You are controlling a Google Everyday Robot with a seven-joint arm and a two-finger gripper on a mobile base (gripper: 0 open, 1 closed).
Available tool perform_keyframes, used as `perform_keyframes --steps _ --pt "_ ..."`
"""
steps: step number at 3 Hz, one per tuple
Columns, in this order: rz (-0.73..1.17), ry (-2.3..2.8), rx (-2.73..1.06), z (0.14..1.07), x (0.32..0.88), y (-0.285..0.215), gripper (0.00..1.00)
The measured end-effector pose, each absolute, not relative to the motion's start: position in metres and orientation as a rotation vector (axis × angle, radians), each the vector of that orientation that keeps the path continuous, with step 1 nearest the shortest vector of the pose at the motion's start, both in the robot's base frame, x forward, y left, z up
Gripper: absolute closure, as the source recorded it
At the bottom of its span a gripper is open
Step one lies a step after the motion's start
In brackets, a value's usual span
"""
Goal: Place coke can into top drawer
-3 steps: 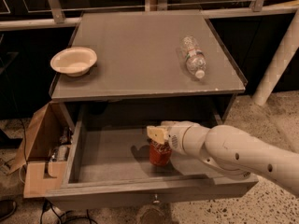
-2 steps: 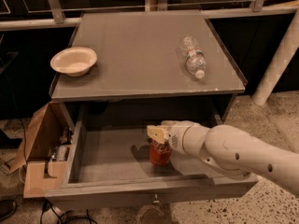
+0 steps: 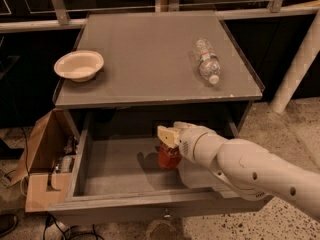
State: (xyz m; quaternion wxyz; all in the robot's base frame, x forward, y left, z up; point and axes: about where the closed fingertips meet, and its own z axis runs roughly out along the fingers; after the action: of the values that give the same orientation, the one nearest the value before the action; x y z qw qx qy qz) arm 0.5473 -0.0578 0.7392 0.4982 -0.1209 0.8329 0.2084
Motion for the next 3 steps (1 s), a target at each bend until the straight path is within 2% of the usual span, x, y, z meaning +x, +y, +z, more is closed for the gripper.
perform_keyframes --steps 3 --pt "0.448 2.049 -0.238 0.713 0.550 -0.048 1.00"
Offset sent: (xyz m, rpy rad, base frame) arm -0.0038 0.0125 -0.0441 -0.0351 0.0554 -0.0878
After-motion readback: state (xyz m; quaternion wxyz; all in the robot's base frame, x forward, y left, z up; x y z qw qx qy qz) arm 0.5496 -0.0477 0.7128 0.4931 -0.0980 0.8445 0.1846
